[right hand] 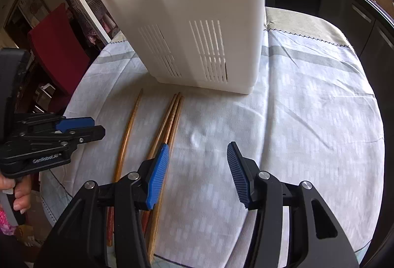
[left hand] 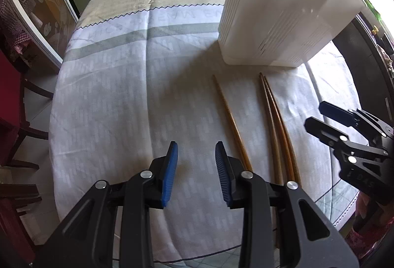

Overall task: Organize utensils
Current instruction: 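Move both open grippers back to the remaining chopsticks on the cloth, then close right gripper on a chopstick while left gripper closes on another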

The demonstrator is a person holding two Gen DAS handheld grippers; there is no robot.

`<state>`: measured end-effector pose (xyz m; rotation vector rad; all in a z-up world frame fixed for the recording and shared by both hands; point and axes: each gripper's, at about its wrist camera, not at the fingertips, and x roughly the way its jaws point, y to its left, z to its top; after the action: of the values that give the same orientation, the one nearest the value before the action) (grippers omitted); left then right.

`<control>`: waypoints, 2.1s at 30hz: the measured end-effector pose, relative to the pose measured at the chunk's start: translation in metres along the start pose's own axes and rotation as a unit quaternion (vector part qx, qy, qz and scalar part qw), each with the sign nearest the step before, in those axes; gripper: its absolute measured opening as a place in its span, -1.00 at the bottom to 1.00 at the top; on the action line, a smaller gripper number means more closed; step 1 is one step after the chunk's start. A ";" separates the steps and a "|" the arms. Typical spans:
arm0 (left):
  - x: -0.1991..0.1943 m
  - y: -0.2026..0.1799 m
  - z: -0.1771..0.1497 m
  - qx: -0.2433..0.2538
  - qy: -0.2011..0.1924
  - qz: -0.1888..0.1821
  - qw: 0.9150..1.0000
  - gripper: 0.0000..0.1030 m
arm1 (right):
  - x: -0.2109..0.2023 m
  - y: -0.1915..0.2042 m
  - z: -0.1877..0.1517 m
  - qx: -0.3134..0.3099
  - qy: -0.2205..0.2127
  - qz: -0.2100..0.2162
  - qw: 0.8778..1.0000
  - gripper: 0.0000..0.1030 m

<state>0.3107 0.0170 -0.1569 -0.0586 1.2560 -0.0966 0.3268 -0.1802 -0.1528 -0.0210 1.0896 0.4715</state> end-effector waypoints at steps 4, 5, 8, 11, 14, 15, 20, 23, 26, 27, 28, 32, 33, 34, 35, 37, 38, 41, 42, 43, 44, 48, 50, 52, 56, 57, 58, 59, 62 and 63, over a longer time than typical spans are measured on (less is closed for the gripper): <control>0.002 -0.013 0.002 0.004 0.007 -0.027 1.000 -0.40 | 0.010 0.005 0.006 -0.001 0.010 -0.008 1.000 -0.05; 0.005 -0.017 0.002 0.006 0.010 -0.030 0.999 -0.40 | 0.011 0.004 0.006 0.001 0.010 -0.010 1.000 -0.05; 0.015 -0.025 0.004 0.013 0.016 -0.026 0.999 -0.41 | 0.009 0.001 0.007 0.007 0.007 -0.010 1.000 -0.05; 0.019 -0.031 0.007 0.024 0.014 -0.009 1.000 -0.41 | 0.008 0.001 0.007 0.001 0.010 -0.014 1.000 -0.05; 0.020 -0.032 0.008 0.029 0.020 0.001 0.999 -0.40 | 0.015 0.007 0.011 -0.010 0.021 -0.018 1.000 -0.05; 0.020 -0.030 0.007 0.032 0.023 0.005 0.999 -0.41 | 0.019 0.009 0.013 -0.014 0.025 -0.019 0.999 -0.05; 0.016 -0.016 0.004 0.029 0.026 0.014 0.999 -0.41 | 0.034 0.022 0.017 -0.024 0.036 -0.027 0.999 -0.05; 0.014 -0.012 0.003 0.027 0.024 0.010 0.999 -0.41 | 0.038 0.028 0.016 -0.029 0.037 -0.034 0.998 -0.06; 0.013 -0.009 0.002 0.029 0.020 0.009 0.999 -0.41 | 0.043 0.033 0.017 -0.036 0.039 -0.049 0.997 -0.07; 0.013 -0.008 0.002 0.030 0.019 0.010 0.999 -0.41 | 0.044 0.033 0.018 -0.037 0.040 -0.051 0.997 -0.07; 0.013 -0.008 0.002 0.032 0.018 0.010 0.999 -0.41 | 0.045 0.035 0.018 -0.039 0.040 -0.053 0.997 -0.07; 0.011 -0.012 -0.001 0.029 0.017 0.008 0.999 -0.41 | 0.042 0.038 0.014 -0.052 0.044 -0.062 0.996 -0.10; 0.011 -0.011 -0.001 0.028 0.017 0.007 0.999 -0.41 | 0.044 0.042 0.014 -0.057 0.047 -0.065 0.995 -0.13; 0.011 -0.011 -0.001 0.028 0.017 0.007 0.999 -0.41 | 0.045 0.043 0.013 -0.061 0.049 -0.068 0.995 -0.16; 0.011 -0.010 -0.001 0.027 0.017 0.006 0.999 -0.41 | 0.047 0.046 0.012 -0.066 0.052 -0.074 0.994 -0.19; 0.012 -0.010 -0.001 0.026 0.017 0.005 0.999 -0.41 | 0.048 0.047 0.012 -0.068 0.051 -0.076 0.993 -0.33; 0.012 -0.009 -0.001 0.025 0.018 0.004 1.000 -0.41 | 0.048 0.048 0.013 -0.070 0.052 -0.074 0.993 -0.48; 0.012 -0.008 0.000 0.015 0.023 0.001 1.000 -0.40 | 0.051 0.057 0.014 -0.082 0.054 -0.081 0.992 -0.53; 0.012 -0.007 0.001 0.011 0.026 -0.001 1.000 -0.40 | 0.051 0.056 0.015 -0.082 0.055 -0.080 0.992 -0.53; 0.013 -0.006 0.002 0.008 0.028 -0.003 1.000 -0.38 | 0.052 0.056 0.017 -0.081 0.057 -0.078 0.992 -0.53; 0.013 -0.005 0.002 0.004 0.030 -0.005 1.000 -0.36 | 0.055 0.059 0.018 -0.079 0.059 -0.076 0.992 -0.53; 0.014 -0.005 0.005 -0.006 0.040 -0.010 0.999 -0.19 | 0.057 0.056 0.021 -0.082 0.062 -0.069 0.992 -0.57; 0.015 -0.009 0.007 -0.003 0.043 -0.001 0.999 -0.16 | 0.057 0.053 0.020 -0.083 0.063 -0.067 0.992 -0.66; 0.016 -0.012 0.007 0.000 0.043 0.011 0.999 -0.16 | 0.053 0.046 0.019 -0.082 0.064 -0.068 0.992 -0.69; 0.019 -0.020 0.010 -0.006 0.038 0.038 0.999 -0.60 | 0.048 0.038 0.015 -0.079 0.064 -0.071 0.992 -0.70; 0.019 -0.020 0.011 -0.010 0.037 0.041 0.998 -0.67 | 0.047 0.036 0.015 -0.076 0.065 -0.069 0.993 -0.70; 0.020 -0.019 0.013 -0.017 0.037 0.041 0.998 -0.73 | 0.047 0.035 0.016 -0.072 0.066 -0.067 0.993 -0.71; 0.020 -0.017 0.015 -0.020 0.040 0.041 0.998 -0.75 | 0.047 0.035 0.017 -0.073 0.067 -0.067 0.993 -0.71; 0.021 -0.016 0.019 -0.025 0.040 0.042 0.998 -0.84 | 0.048 0.037 0.019 -0.075 0.064 -0.074 0.992 -0.60; 0.022 -0.016 0.020 -0.025 0.039 0.041 0.998 -0.86 | 0.049 0.036 0.020 -0.074 0.064 -0.074 0.992 -0.59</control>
<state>0.3359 -0.0016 -0.1696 -0.0476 1.3372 0.0037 0.3481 -0.1254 -0.1776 -0.2636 1.1667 0.4211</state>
